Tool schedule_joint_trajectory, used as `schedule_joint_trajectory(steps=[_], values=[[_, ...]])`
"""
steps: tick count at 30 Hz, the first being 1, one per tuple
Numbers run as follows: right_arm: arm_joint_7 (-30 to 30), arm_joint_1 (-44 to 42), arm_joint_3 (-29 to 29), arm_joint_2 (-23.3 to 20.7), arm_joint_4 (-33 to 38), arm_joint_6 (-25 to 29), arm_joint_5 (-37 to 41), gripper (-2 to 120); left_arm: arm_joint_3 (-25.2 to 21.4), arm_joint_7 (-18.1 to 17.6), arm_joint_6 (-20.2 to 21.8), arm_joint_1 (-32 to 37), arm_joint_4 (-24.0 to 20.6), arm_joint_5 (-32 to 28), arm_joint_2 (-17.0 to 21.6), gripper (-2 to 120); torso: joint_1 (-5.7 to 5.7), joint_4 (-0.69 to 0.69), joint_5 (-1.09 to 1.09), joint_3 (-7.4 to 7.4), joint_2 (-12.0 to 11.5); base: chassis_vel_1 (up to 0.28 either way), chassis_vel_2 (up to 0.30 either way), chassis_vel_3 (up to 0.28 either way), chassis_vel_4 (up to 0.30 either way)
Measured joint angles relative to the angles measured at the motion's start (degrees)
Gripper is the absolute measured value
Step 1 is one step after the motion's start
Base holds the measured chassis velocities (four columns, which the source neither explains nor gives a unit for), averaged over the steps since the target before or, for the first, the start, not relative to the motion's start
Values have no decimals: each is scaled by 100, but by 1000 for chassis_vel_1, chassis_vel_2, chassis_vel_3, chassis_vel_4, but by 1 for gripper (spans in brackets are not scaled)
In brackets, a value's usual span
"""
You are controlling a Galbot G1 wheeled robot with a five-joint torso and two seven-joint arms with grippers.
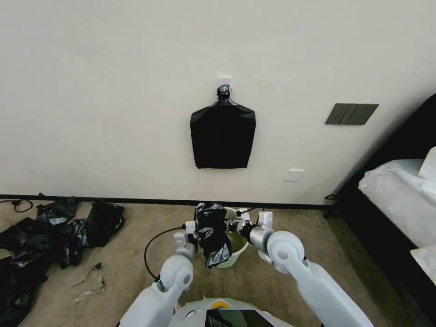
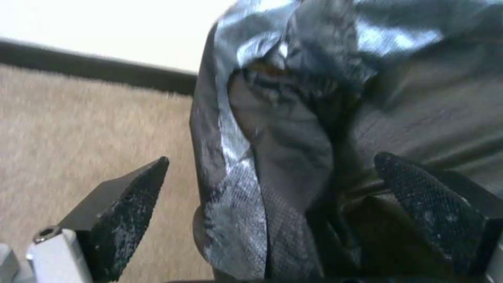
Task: Place a trash bag onto the trash bin.
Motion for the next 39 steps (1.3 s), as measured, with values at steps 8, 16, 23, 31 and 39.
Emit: schedule_joint_trajectory(steps=[8,16,23,31,39], values=[[9,69,-74,38,-73,0,-59,0,9,-436,554,-141,0,-314,-30,99,0,1,0,0,0,0,0,0,0],[10,157,-83,41,-151,0,-57,0,-29,-667,708,-156,46,-571,-49,93,0,1,0,-1,0,0,0,0,0],[10,202,-87,6,-145,0,-42,0,-26,-852,833,-279,236,-832,-132,73,0,0,0,0,0,0,0,0,0],[11,227,-87,-27,-132,0,-31,0,-25,-1164,904,-395,284,-1371,-173,44,0,1,1,-1,0,0,0,0,0],[10,235,-104,-35,-126,0,-25,0,-2,-1393,935,-465,339,-1597,-214,15,-1,1,1,-2,1,0,0,0,0]])
